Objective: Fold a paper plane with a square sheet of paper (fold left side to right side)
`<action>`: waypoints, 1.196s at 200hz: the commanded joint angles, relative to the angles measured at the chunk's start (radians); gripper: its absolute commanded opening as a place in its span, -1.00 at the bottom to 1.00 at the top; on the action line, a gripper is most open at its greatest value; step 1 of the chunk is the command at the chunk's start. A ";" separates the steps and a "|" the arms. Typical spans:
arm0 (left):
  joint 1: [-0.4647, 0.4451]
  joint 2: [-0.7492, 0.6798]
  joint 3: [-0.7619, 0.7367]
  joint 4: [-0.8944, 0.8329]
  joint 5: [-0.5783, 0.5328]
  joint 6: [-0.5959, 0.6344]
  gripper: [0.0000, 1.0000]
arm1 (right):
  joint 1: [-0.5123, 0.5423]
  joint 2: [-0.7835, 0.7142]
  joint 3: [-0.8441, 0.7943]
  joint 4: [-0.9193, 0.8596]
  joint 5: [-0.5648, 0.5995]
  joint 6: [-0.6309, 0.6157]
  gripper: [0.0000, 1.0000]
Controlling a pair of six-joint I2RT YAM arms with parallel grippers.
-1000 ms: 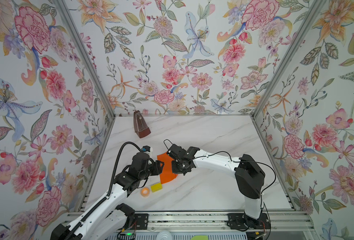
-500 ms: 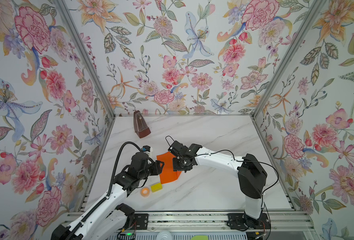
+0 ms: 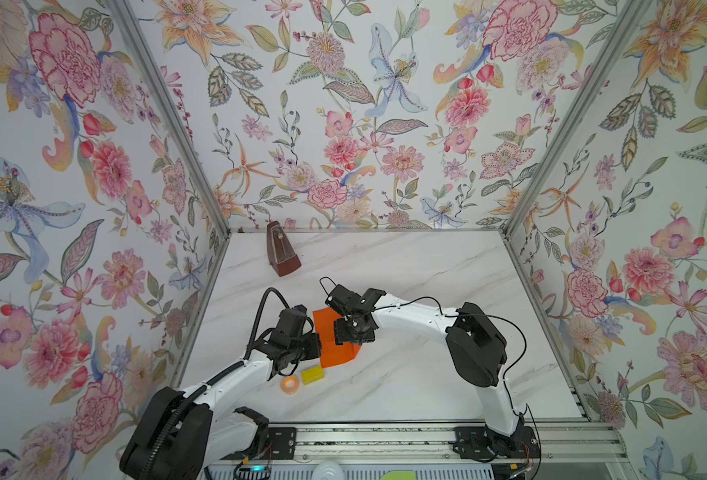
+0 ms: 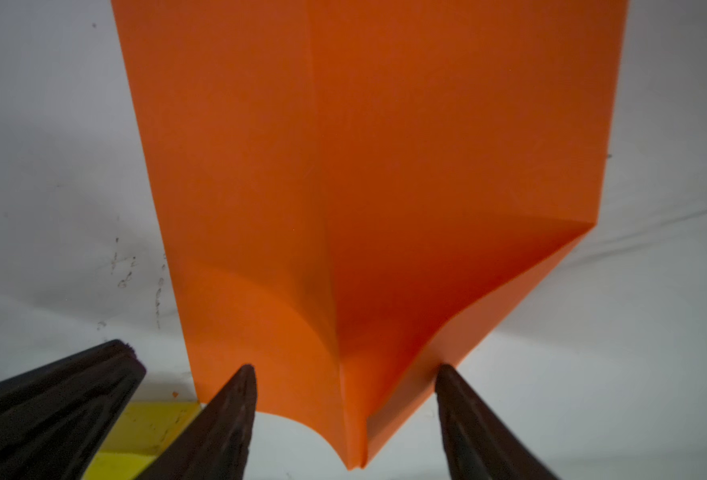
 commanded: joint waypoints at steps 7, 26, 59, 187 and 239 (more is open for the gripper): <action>0.034 0.058 -0.006 0.036 0.034 0.039 -0.86 | -0.016 0.033 0.045 -0.023 -0.020 -0.022 0.38; 0.042 0.105 -0.008 0.061 0.068 0.046 -0.90 | -0.019 0.051 0.054 -0.023 -0.034 -0.026 0.36; 0.047 0.178 0.004 0.088 0.119 0.054 -0.95 | -0.019 0.068 0.054 0.005 -0.082 -0.026 0.32; 0.053 0.131 0.004 0.100 0.146 0.046 -0.97 | -0.024 -0.043 -0.001 0.060 -0.079 -0.008 -0.76; 0.074 -0.100 0.093 -0.030 0.078 0.065 -0.78 | -0.042 -0.176 -0.064 0.092 -0.111 -0.022 -0.96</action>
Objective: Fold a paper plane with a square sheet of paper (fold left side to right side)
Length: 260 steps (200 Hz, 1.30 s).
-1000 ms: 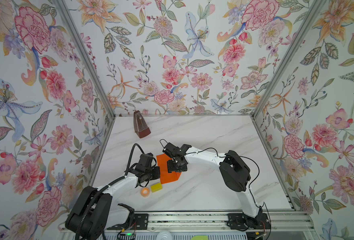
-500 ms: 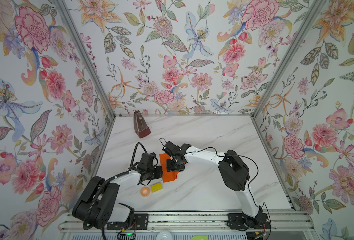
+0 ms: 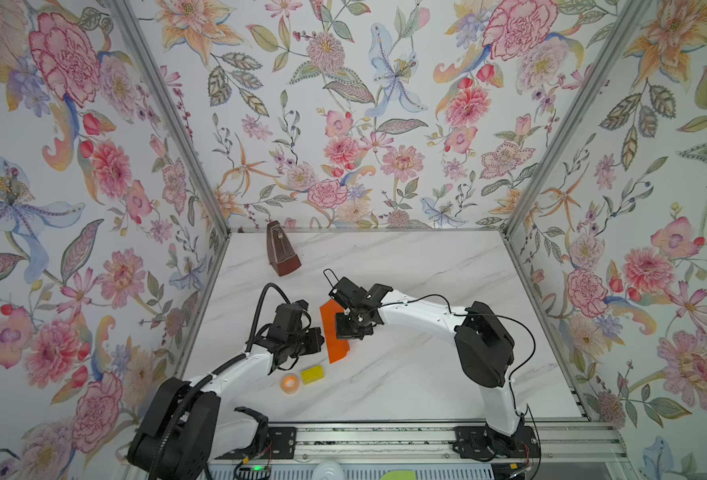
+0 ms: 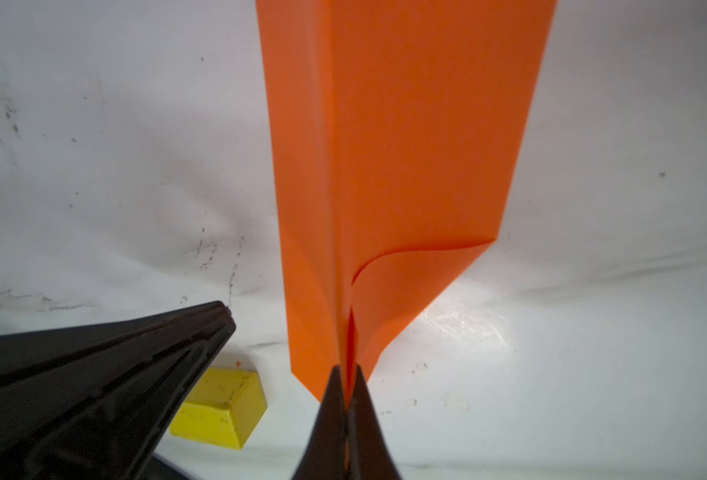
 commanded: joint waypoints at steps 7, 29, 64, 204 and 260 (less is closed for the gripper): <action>0.020 -0.113 0.081 -0.105 -0.059 0.027 -0.76 | -0.024 -0.111 -0.063 0.059 -0.041 -0.009 -0.96; 0.032 -0.172 0.116 -0.143 -0.083 0.032 -0.72 | -0.052 -0.215 -0.183 0.225 -0.163 0.025 -0.96; 0.036 -0.193 0.147 -0.149 -0.060 0.022 -0.65 | -0.138 -0.393 -0.506 0.604 -0.351 0.173 -0.93; -0.062 -0.021 0.143 -0.002 0.046 -0.075 -0.50 | -0.286 -0.440 -0.767 0.408 -0.190 0.010 -0.23; -0.175 0.161 0.193 0.095 0.033 -0.108 -0.71 | -0.252 -0.393 -0.754 0.457 -0.299 -0.019 -0.76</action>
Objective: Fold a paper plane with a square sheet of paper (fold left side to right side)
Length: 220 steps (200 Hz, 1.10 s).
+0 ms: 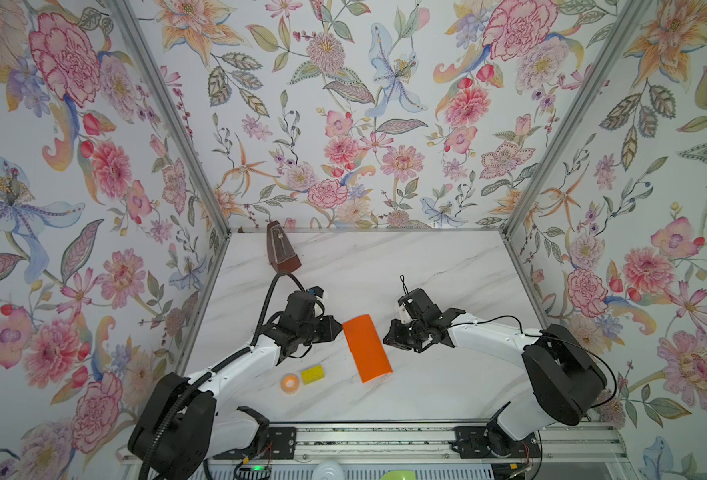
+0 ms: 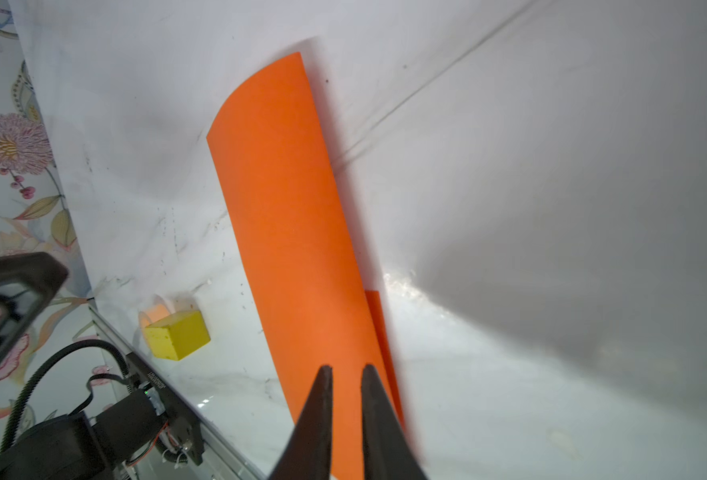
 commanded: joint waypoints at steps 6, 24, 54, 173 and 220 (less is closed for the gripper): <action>-0.036 0.068 0.045 0.082 -0.001 -0.028 -0.72 | 0.028 0.052 0.002 -0.011 -0.048 -0.032 -0.77; -0.053 0.105 0.055 0.102 0.003 -0.034 -0.76 | 0.054 0.087 -0.008 -0.008 -0.062 -0.043 -0.79; -0.069 0.129 0.060 0.109 0.007 -0.035 -0.80 | 0.086 0.129 -0.030 -0.011 -0.051 -0.049 -0.80; -0.143 0.218 0.099 0.057 0.006 -0.006 -0.91 | 0.187 -0.113 0.019 -0.178 0.021 -0.280 -0.20; -0.140 0.298 0.135 0.021 -0.013 0.028 -0.93 | 0.293 -0.246 -0.069 -0.118 0.194 -0.488 0.13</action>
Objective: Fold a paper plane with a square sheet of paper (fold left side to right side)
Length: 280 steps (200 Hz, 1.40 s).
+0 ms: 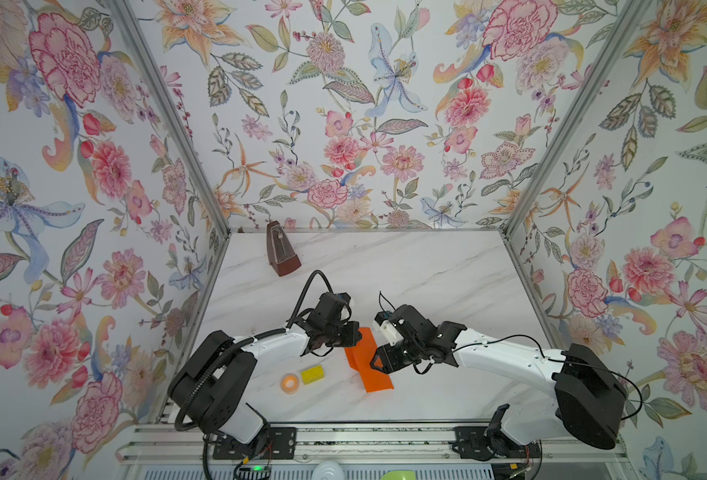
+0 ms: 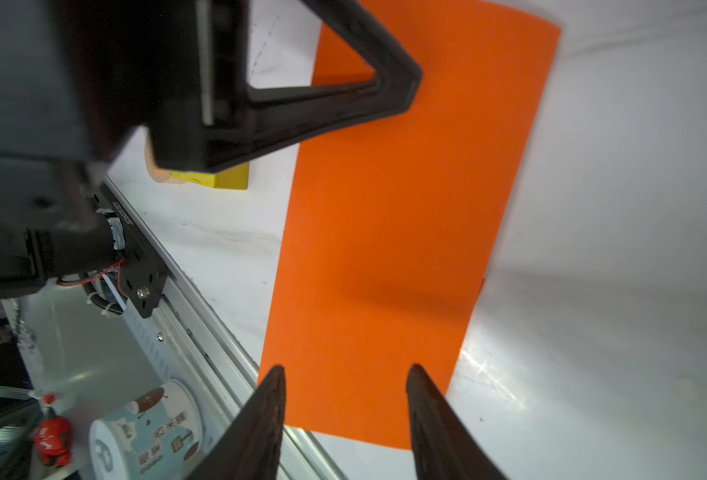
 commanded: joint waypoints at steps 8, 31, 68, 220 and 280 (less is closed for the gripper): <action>-0.006 0.041 0.038 -0.038 -0.013 0.034 -0.93 | 0.073 -0.086 -0.073 0.028 0.160 -0.188 0.16; -0.004 0.023 0.044 -0.035 -0.008 0.024 -0.93 | 0.203 -0.169 -0.158 0.124 0.300 -0.301 0.24; -0.004 -0.038 0.068 -0.065 -0.017 0.022 -0.92 | 0.385 -0.202 -0.245 0.259 0.508 -0.408 0.41; -0.002 -0.092 0.076 -0.096 -0.009 0.033 -0.91 | 0.503 -0.051 -0.228 0.385 0.745 -0.465 0.00; 0.001 -0.101 0.061 -0.090 -0.008 0.033 -0.91 | 0.503 -0.056 -0.226 0.377 0.739 -0.440 -0.49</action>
